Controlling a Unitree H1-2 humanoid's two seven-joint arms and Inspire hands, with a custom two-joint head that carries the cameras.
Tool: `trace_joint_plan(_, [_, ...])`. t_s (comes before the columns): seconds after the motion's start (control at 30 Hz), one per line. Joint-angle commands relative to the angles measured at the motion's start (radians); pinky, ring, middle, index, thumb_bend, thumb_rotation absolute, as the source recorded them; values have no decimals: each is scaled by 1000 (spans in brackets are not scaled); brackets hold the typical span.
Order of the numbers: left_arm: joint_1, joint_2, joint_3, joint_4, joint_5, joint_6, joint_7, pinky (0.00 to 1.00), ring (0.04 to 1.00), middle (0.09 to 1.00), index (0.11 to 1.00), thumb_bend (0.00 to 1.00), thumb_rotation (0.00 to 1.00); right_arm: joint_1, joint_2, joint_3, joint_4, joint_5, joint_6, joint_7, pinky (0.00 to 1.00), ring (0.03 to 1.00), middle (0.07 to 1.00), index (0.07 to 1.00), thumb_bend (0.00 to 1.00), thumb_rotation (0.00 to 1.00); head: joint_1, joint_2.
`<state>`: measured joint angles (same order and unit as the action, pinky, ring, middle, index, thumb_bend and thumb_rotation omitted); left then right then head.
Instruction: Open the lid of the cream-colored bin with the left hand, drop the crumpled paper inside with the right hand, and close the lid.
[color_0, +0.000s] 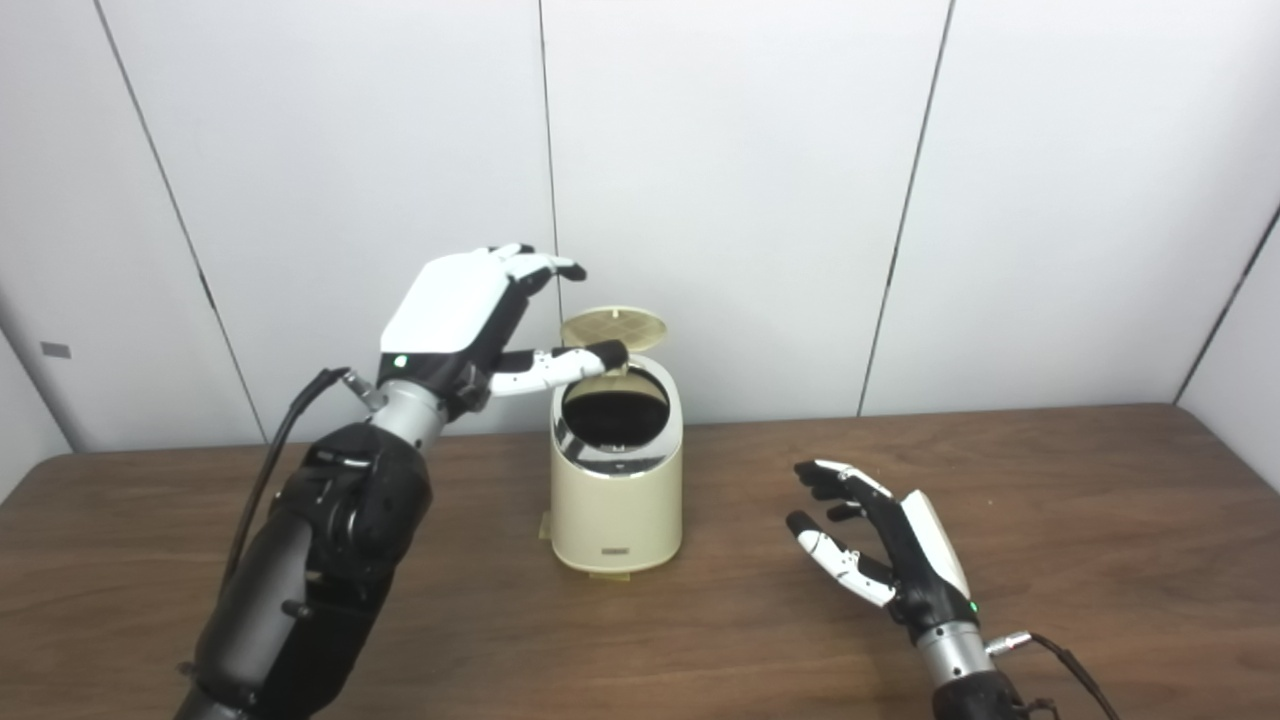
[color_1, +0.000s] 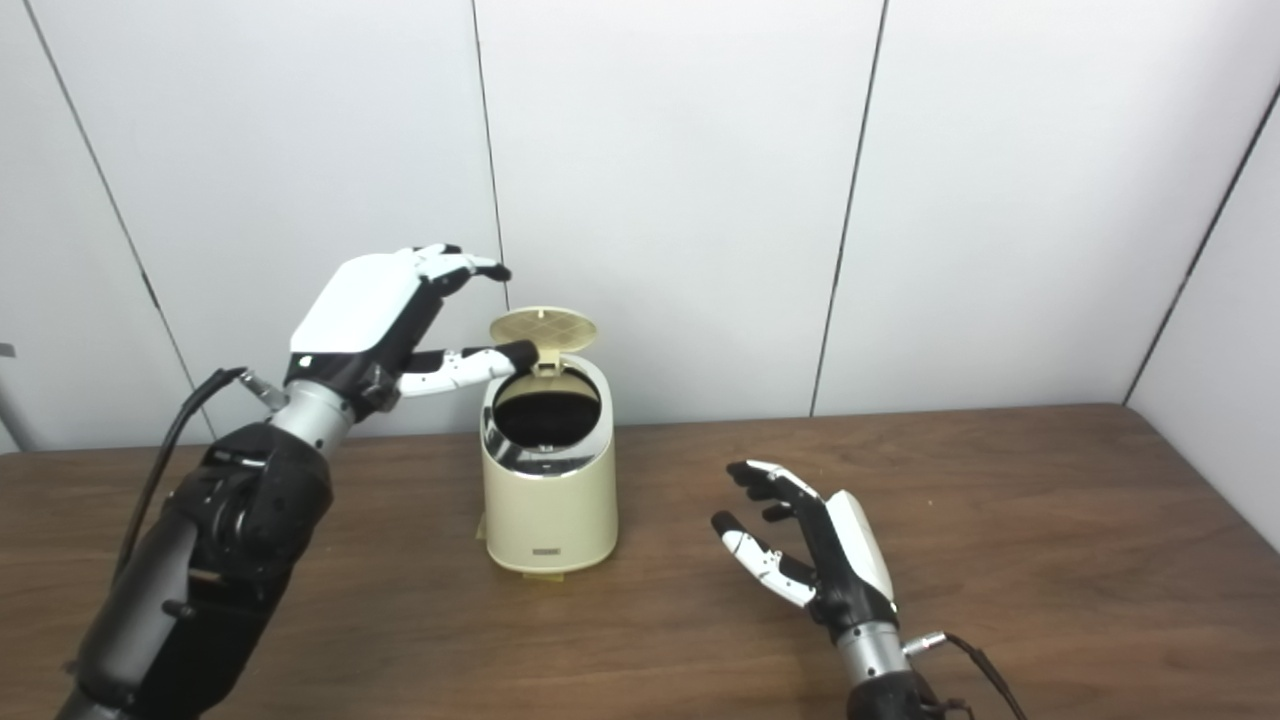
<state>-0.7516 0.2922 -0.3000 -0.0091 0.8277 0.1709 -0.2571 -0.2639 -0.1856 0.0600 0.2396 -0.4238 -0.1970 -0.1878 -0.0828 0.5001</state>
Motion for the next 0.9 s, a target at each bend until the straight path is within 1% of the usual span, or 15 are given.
trace_joint_plan(0.0, [-89, 0, -6, 10, 28, 21, -19, 990, 932, 872, 853, 916, 1000, -26, -7, 0, -13, 3, -26, -6, 650, 736, 761, 759, 257, 685, -1, 0])
trace_joint_plan(0.07, [-105, -6, -17, 27, 37, 31, -35, 999, 941, 884, 861, 922, 1000, -26, -7, 0, -15, 3, -22, -5, 646, 734, 758, 757, 253, 692, -1, 0])
trace_joint_plan(0.2, [-141, -22, -43, 76, 50, 35, -39, 1000, 947, 885, 857, 929, 1000, -24, -11, 3, -20, 0, -19, 0, 644, 730, 761, 761, 255, 713, 0, 3])
trace_joint_plan(0.3, [-160, -33, -57, 116, 55, 27, -35, 1000, 950, 881, 845, 931, 1000, -22, -10, 4, -26, 1, -12, 4, 644, 733, 759, 760, 252, 708, 1, 2])
trace_joint_plan(0.47, [-169, -22, -101, 149, 88, 16, -43, 1000, 945, 857, 829, 916, 1000, -23, -7, 7, -31, -1, 2, 10, 658, 742, 760, 761, 253, 695, 1, 2])
trace_joint_plan(0.6, [-158, -11, -125, 150, 110, 13, -55, 1000, 928, 841, 825, 913, 1000, -24, -8, 8, -28, -1, -4, 9, 657, 741, 758, 759, 255, 688, 2, 3])
trace_joint_plan(0.77, [-131, -7, -128, 136, 103, 7, -51, 1000, 917, 837, 820, 934, 1000, -23, -11, 7, -30, 0, -4, 12, 664, 744, 758, 761, 247, 671, 4, 6])
trace_joint_plan(0.87, [-109, 2, -133, 100, 113, 12, -73, 1000, 921, 840, 819, 915, 1000, -23, -13, 7, -32, -8, 1, 12, 662, 743, 757, 760, 259, 706, 6, 7])
